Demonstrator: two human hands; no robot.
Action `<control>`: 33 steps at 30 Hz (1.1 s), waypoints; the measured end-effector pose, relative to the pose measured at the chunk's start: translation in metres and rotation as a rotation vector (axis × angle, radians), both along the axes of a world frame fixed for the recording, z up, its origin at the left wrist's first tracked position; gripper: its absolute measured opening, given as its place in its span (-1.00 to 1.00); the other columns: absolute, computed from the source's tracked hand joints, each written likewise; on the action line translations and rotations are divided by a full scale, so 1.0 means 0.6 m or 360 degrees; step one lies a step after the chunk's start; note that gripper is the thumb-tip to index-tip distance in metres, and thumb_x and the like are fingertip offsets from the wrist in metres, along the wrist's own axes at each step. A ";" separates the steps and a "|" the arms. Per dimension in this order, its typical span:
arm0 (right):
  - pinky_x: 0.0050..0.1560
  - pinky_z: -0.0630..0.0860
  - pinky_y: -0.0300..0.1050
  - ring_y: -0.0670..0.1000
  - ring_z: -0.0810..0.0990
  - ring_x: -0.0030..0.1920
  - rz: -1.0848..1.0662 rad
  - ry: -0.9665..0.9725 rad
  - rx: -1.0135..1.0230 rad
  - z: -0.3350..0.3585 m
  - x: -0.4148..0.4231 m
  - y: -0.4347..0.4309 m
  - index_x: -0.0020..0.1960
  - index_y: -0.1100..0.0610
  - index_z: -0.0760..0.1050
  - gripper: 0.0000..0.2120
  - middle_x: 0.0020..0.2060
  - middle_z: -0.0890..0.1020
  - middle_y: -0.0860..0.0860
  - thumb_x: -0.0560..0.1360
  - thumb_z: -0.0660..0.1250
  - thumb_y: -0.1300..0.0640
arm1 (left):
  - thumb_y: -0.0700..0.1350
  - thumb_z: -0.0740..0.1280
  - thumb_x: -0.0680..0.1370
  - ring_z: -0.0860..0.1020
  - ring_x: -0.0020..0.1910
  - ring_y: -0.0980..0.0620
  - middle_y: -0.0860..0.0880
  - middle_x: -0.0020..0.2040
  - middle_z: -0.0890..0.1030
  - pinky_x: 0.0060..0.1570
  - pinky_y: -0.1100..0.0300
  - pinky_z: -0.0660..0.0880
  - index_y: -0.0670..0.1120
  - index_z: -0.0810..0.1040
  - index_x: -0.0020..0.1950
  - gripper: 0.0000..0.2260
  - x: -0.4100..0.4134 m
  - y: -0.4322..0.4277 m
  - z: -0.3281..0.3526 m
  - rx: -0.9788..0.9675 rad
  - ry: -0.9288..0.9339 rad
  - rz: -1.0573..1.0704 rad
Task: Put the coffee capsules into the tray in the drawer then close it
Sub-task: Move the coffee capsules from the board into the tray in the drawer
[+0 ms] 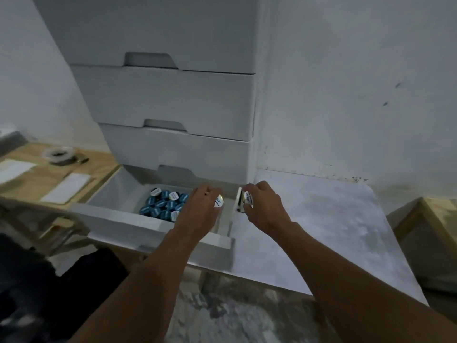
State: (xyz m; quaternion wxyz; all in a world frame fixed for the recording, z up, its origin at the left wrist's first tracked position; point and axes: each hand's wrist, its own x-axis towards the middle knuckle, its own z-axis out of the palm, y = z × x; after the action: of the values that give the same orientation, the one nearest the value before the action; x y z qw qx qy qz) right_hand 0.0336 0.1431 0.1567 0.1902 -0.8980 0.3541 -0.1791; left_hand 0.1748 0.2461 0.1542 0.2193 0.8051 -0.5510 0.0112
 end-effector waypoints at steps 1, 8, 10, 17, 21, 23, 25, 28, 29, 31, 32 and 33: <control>0.03 0.50 0.00 0.23 0.54 0.01 -0.0010 -0.0007 0.0008 -0.001 0.027 0.013 0.27 0.08 0.41 -0.64 0.14 0.44 0.13 0.49 0.29 0.20 | -0.17 0.34 0.49 0.45 0.14 -0.16 -0.15 0.17 0.47 0.08 0.00 0.42 -0.12 0.47 0.24 -0.68 0.028 0.014 -0.001 0.0014 0.0003 0.0006; 0.04 0.41 -0.12 0.21 0.50 0.13 -0.0105 0.0025 0.0100 -0.031 0.178 0.093 0.30 0.11 0.40 -0.62 0.20 0.45 0.16 0.49 0.29 0.22 | -0.19 0.32 0.50 0.45 0.15 -0.11 -0.11 0.23 0.45 0.16 0.09 0.36 -0.08 0.45 0.30 -0.64 0.200 0.079 -0.010 0.0152 0.0013 -0.0040; 0.06 0.45 -0.07 0.20 0.52 0.11 -0.0141 0.0035 0.0115 -0.038 0.206 0.104 0.30 0.10 0.41 -0.62 0.20 0.45 0.16 0.49 0.32 0.19 | -0.19 0.32 0.51 0.46 0.16 -0.09 -0.09 0.24 0.44 0.17 0.09 0.36 -0.07 0.43 0.31 -0.63 0.232 0.079 -0.015 0.0191 0.0009 -0.0073; 0.11 0.49 -0.08 0.11 0.52 0.12 -0.0234 0.0145 0.0200 -0.079 0.271 0.084 0.32 0.10 0.38 -0.62 0.21 0.48 0.12 0.51 0.32 0.16 | -0.18 0.31 0.53 0.44 0.21 -0.07 -0.08 0.29 0.40 0.21 0.09 0.36 -0.06 0.39 0.33 -0.63 0.277 0.043 -0.054 0.0287 0.0060 -0.0192; 0.19 0.43 -0.07 0.10 0.48 0.17 -0.0243 0.0209 0.0239 -0.107 0.297 0.047 0.32 0.18 0.35 -0.61 0.23 0.46 0.13 0.52 0.30 0.16 | -0.18 0.34 0.52 0.43 0.22 -0.11 -0.10 0.27 0.42 0.18 0.06 0.42 -0.10 0.39 0.32 -0.63 0.295 0.006 -0.082 0.0327 0.0187 -0.0215; 0.23 0.41 -0.06 0.11 0.46 0.18 -0.0234 0.0245 0.0283 -0.122 0.308 0.032 0.32 0.20 0.36 -0.60 0.23 0.44 0.14 0.51 0.32 0.18 | -0.19 0.35 0.51 0.44 0.22 -0.11 -0.11 0.28 0.41 0.21 0.06 0.41 -0.11 0.39 0.33 -0.60 0.301 -0.010 -0.098 0.0383 0.0207 -0.0209; 0.25 0.41 -0.03 0.14 0.44 0.21 -0.0223 0.0271 0.0296 -0.133 0.319 0.019 0.32 0.20 0.37 -0.59 0.23 0.42 0.15 0.49 0.34 0.19 | -0.19 0.35 0.51 0.44 0.23 -0.10 -0.11 0.30 0.40 0.24 0.10 0.38 -0.11 0.38 0.35 -0.58 0.309 -0.026 -0.112 0.0395 0.0207 -0.0179; 0.20 0.41 -0.01 0.18 0.45 0.19 -0.0258 0.0276 0.0294 -0.148 0.330 0.005 0.28 0.21 0.40 -0.63 0.20 0.45 0.18 0.49 0.32 0.21 | -0.20 0.34 0.51 0.47 0.19 -0.11 -0.13 0.27 0.41 0.20 0.11 0.40 -0.12 0.40 0.33 -0.61 0.316 -0.047 -0.129 0.0372 0.0237 -0.0170; 0.19 0.41 -0.02 0.18 0.46 0.18 -0.0269 0.0272 0.0291 -0.152 0.334 0.001 0.27 0.22 0.40 -0.64 0.20 0.45 0.19 0.49 0.31 0.23 | -0.20 0.34 0.51 0.48 0.18 -0.11 -0.13 0.25 0.42 0.19 0.11 0.41 -0.12 0.41 0.32 -0.62 0.318 -0.053 -0.131 0.0366 0.0245 -0.0184; 0.20 0.42 -0.01 0.18 0.47 0.19 -0.0279 0.0266 0.0317 -0.154 0.338 -0.004 0.29 0.20 0.39 -0.62 0.22 0.44 0.17 0.49 0.31 0.24 | -0.20 0.31 0.52 0.48 0.18 -0.11 -0.13 0.24 0.43 0.19 0.11 0.41 -0.13 0.42 0.31 -0.64 0.322 -0.066 -0.135 0.0357 0.0240 -0.0217; 0.21 0.42 0.00 0.17 0.47 0.20 -0.0296 0.0264 0.0322 -0.154 0.341 -0.007 0.30 0.18 0.38 -0.61 0.24 0.43 0.16 0.48 0.31 0.24 | -0.19 0.30 0.53 0.47 0.18 -0.12 -0.13 0.25 0.43 0.19 0.10 0.41 -0.13 0.42 0.32 -0.65 0.325 -0.072 -0.138 0.0351 0.0237 -0.0233; 0.22 0.42 0.00 0.16 0.47 0.21 -0.0323 0.0271 0.0329 -0.154 0.344 -0.010 0.31 0.17 0.37 -0.59 0.25 0.43 0.15 0.48 0.33 0.23 | -0.17 0.29 0.54 0.47 0.18 -0.13 -0.14 0.26 0.43 0.20 0.08 0.42 -0.13 0.41 0.32 -0.65 0.327 -0.078 -0.140 0.0356 0.0234 -0.0255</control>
State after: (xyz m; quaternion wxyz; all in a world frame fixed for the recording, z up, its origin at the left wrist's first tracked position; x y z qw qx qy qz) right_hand 0.2398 0.1370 0.0641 0.2318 -0.8451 0.4744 -0.0833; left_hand 0.3712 0.1992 0.0700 0.1681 0.7766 -0.5938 -0.1267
